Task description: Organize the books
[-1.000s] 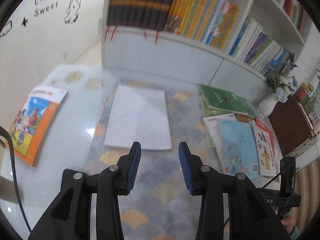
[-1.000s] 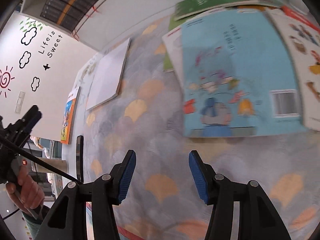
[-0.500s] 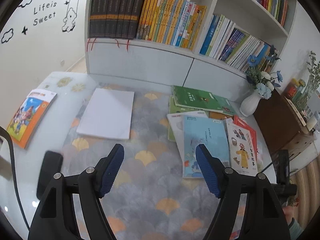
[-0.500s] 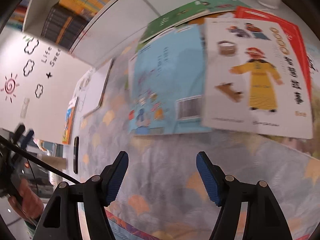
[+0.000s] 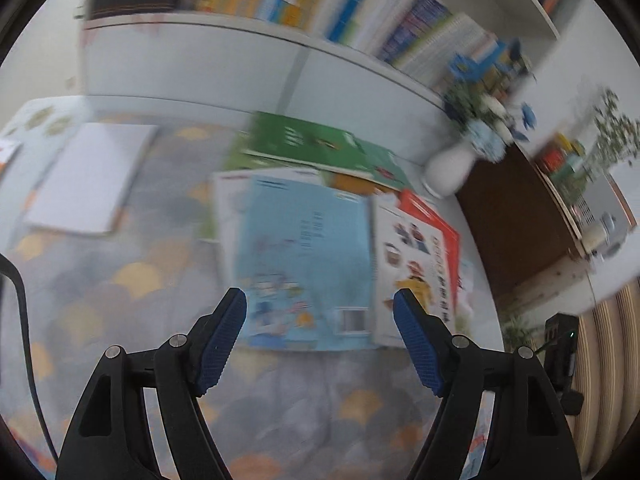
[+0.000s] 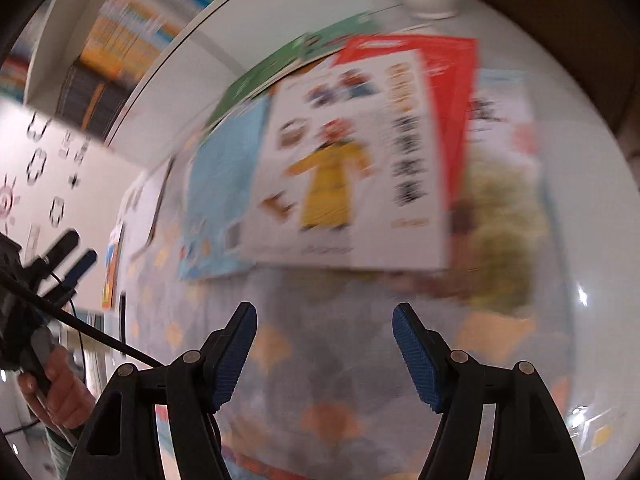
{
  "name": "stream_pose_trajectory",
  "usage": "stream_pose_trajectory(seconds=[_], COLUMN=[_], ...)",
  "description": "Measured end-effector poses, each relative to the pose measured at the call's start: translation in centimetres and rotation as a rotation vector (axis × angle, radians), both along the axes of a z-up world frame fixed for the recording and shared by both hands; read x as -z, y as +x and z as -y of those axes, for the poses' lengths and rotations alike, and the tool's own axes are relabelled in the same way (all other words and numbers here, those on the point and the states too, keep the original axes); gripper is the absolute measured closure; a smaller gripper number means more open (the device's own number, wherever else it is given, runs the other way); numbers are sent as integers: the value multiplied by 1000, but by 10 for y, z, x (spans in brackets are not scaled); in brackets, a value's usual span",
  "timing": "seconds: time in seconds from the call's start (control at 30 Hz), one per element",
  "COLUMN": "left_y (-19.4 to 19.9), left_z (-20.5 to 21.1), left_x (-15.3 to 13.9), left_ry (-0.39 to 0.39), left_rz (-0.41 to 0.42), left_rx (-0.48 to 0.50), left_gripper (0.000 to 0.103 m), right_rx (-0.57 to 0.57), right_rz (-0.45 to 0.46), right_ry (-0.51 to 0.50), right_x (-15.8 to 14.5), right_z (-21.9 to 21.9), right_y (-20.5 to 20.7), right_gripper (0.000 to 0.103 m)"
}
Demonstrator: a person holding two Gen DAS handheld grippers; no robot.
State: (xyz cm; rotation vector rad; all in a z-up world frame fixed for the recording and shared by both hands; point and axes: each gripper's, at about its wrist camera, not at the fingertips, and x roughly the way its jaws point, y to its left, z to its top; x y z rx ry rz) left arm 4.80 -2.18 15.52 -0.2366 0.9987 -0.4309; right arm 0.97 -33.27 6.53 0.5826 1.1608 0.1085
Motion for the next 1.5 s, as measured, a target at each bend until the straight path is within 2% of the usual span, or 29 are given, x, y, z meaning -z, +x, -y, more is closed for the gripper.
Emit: stream_pose_trajectory(seconds=[0.07, 0.1, 0.13, 0.17, 0.3, 0.4, 0.5, 0.6, 0.67, 0.7, 0.8, 0.9, 0.97, 1.07, 1.13, 1.2, 1.27, 1.33, 1.4, 1.47, 1.5], left_y=[8, 12, 19, 24, 52, 82, 98, 98, 98, 97, 77, 50, 19, -16, -36, -57, -71, -83, -91, -92, -88], left_z=[23, 34, 50, 60, 100, 123, 133, 139, 148, 150, 151, 134, 114, 92, 84, 73, 66, 62, 61, 64, 66], left_x=[13, 19, 28, 33, 48, 66, 89, 90, 98, 99, 95, 96, 100, 109, 115, 120, 127, 135, 138, 141, 140], left_ry=[-8, -9, -14, -18, -13, -5, 24, 13, -64, -90, -56, -95, -118, -87, -41, -9, 27, 17, -9, -75, -97], left_rz=[-21, -33, -57, -72, -89, -140, -191, -162, -225, -236, -214, -259, -288, -332, -343, -347, -353, -372, -360, -390, -398], left_rx=[57, 83, 120, 142, 200, 225, 210, 240, 327, 349, 388, 424, 424, 411, 403, 383, 354, 343, 325, 323, 315], left_gripper=[31, 35, 42, 44, 44, 36, 36, 32, 23, 15, 15, 16, 20, 42, 66, 76, 77, 77, 75, 73, 73], right_rx=[47, 49, 47, 47, 24, 28, 47, 36, -15, -29, -74, -90, -93, -102, -110, -98, -86, -94, -117, -142, -136], right_rz=[5, 15, 25, 40, 62, 67, 56, 69, 73, 69, 50, 17, -7, -24, -41, -37, -38, -74, -42, -32, -27], right_ry=[-53, -75, -89, -103, -143, -193, -252, -302, -299, -304, -294, -187, -132, -134, -153, -174, -215, -224, -233, -194, -183], right_x=[1, 0, -1, -3, 1, 11, 21, 29, 29, 28, 27, 29, 36, 39, 37, 34, 35, 44, 45, 45, 45], right_z=[13, 16, 18, 19, 26, 29, 31, 30, 21, 19, 15, 14, 10, 0, -5, -3, 0, 1, -5, -13, -15], right_y=[6, 11, 18, 29, 76, 104, 122, 129, 128, 125, 104, 67, 41, 5, -13, -36, -58, -66, -82, -85, -86], right_gripper=[44, 56, 56, 56, 56, 56, 56, 56, 53, 51, 51, 51, 51, 52, 56, 60, 63, 63, 63, 63, 59])
